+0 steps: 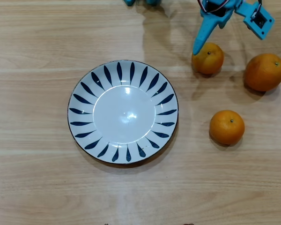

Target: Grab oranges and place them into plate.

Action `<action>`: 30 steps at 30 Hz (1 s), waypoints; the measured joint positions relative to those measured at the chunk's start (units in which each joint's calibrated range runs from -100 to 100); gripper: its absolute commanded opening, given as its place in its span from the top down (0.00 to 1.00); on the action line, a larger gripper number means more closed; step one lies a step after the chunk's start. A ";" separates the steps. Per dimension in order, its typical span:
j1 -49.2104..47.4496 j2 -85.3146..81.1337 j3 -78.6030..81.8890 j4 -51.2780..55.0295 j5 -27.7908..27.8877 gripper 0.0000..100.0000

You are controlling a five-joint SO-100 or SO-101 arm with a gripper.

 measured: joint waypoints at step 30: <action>2.87 21.07 -0.71 -18.35 -5.32 0.57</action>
